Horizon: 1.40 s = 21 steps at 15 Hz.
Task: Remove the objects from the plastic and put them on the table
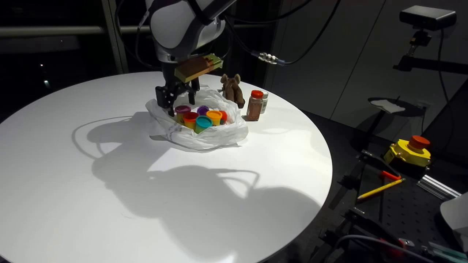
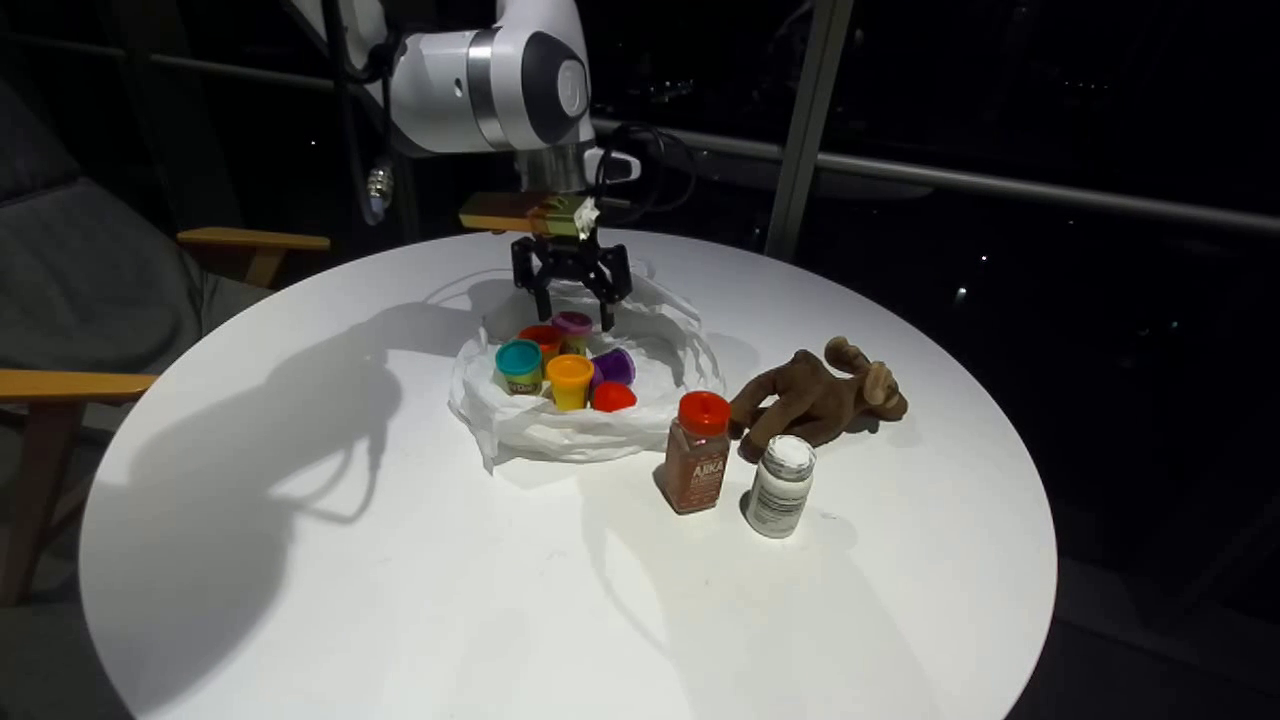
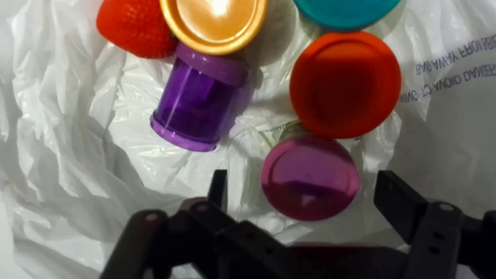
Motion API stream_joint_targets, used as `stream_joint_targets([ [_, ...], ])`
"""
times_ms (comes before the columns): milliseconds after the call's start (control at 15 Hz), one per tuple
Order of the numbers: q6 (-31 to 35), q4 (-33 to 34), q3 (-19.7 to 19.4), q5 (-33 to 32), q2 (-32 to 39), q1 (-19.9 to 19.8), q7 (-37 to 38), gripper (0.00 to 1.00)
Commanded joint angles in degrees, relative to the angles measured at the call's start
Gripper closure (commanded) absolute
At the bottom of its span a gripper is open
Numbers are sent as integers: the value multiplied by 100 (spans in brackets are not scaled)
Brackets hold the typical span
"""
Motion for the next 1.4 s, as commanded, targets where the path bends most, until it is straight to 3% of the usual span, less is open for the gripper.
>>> stream_joint_targets([
  [0,-575,194,-28,-97,18,68,144,0],
  [67,-694,230,0,-77,41,54,127,0],
  [133,-776,254,11,-71,55,43,124,25],
  [267,-754,292,35,-53,61,12,116,26],
  [667,-543,488,64,-18,144,-40,96,72],
  [1000,-662,438,3,-79,0,36,196,73],
  [1333,-499,-527,-317,-625,-1040,474,773,73],
])
